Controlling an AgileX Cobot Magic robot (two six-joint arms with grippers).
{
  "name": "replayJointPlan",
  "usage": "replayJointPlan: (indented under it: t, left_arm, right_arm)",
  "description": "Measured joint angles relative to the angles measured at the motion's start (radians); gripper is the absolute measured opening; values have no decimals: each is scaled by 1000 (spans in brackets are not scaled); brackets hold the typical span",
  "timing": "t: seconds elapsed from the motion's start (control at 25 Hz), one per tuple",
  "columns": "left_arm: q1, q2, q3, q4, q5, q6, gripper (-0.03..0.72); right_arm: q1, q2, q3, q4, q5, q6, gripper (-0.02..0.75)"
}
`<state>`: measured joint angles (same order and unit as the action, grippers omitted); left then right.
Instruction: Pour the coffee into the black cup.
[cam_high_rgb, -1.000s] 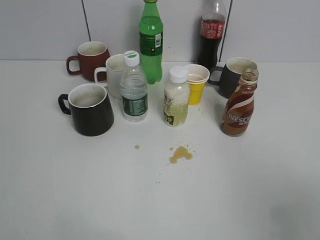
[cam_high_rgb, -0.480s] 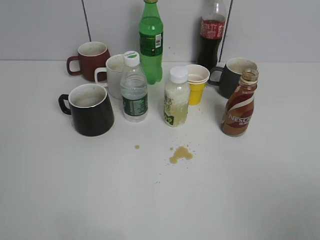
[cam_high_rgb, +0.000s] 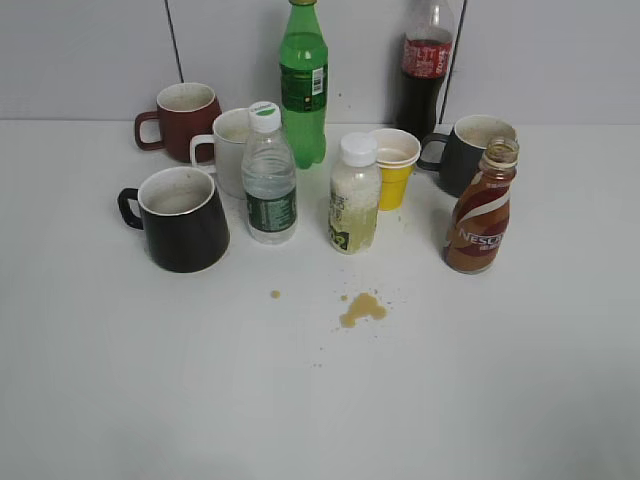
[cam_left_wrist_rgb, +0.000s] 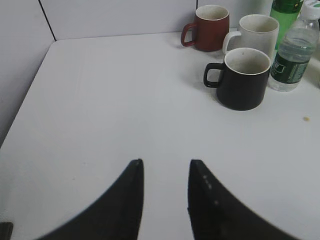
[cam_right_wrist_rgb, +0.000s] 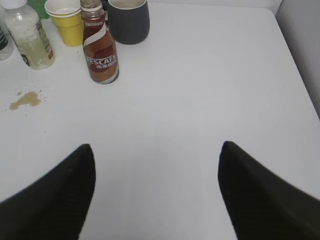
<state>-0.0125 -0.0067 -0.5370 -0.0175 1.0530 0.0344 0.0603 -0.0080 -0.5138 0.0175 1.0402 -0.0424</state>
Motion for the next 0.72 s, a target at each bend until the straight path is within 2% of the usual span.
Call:
replayJointPlan:
  t: [0.72]
  left_arm:
    - [0,0,0,0,0,0,241]
  right_arm:
    - [0,0,0,1,0,1,573]
